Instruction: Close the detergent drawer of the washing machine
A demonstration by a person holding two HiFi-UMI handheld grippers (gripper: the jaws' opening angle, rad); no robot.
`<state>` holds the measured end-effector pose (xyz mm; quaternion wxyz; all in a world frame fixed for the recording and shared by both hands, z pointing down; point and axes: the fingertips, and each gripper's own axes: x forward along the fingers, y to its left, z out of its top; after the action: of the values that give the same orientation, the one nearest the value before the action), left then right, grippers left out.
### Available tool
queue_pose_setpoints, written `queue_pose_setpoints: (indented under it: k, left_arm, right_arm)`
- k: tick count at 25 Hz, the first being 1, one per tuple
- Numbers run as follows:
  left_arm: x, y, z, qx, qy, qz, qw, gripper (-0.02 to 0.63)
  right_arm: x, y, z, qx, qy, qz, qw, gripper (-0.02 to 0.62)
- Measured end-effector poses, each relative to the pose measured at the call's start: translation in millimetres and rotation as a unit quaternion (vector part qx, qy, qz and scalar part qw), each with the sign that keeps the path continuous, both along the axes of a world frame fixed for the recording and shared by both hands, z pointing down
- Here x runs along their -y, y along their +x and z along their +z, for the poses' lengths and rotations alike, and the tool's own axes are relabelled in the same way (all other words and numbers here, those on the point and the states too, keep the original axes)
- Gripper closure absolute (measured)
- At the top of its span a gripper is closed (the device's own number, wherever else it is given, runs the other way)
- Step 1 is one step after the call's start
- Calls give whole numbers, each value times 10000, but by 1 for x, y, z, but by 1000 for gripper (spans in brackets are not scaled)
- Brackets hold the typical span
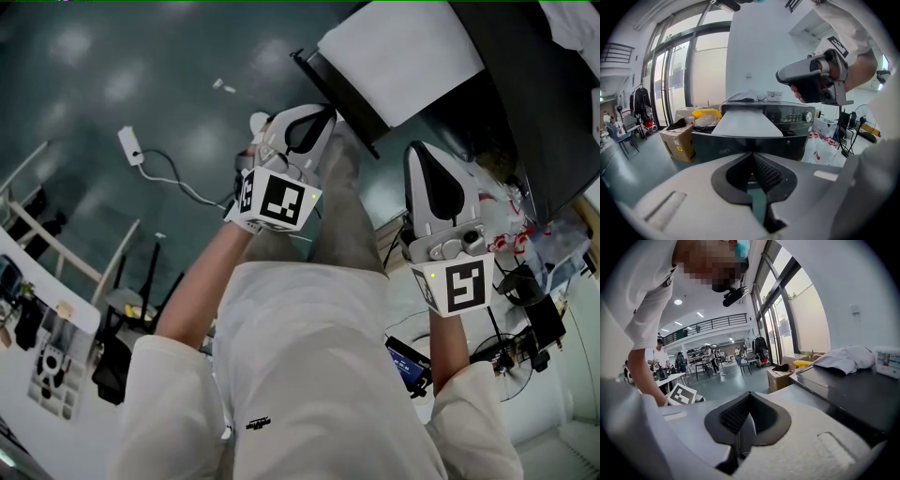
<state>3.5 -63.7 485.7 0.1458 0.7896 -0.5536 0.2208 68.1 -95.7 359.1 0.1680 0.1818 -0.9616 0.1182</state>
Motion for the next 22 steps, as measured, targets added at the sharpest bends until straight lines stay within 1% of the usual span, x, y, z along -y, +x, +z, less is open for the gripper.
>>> queue_pose_setpoints:
  k: [5, 12, 16, 19, 22]
  left_arm:
    - [3, 1, -4, -33, -13, 75, 10000, 586]
    - [6, 2, -8, -68, 62, 1, 10000, 588]
    - [15, 1, -12, -125, 196, -42, 9997, 588]
    - [33, 5, -13, -21, 293, 113, 9995, 588]
    - [44, 10, -17, -30, 381, 201, 9991, 588]
  right_arm:
    - [2, -2, 6, 67, -64, 39, 9999, 594]
    - [14, 4, 16, 58, -128, 235, 9996, 594]
    - [20, 8, 13, 50, -105, 309, 9995, 594]
    - [24, 12, 12, 44, -102, 374, 9992, 594]
    - [26, 15, 13, 36, -110, 402, 9991, 594]
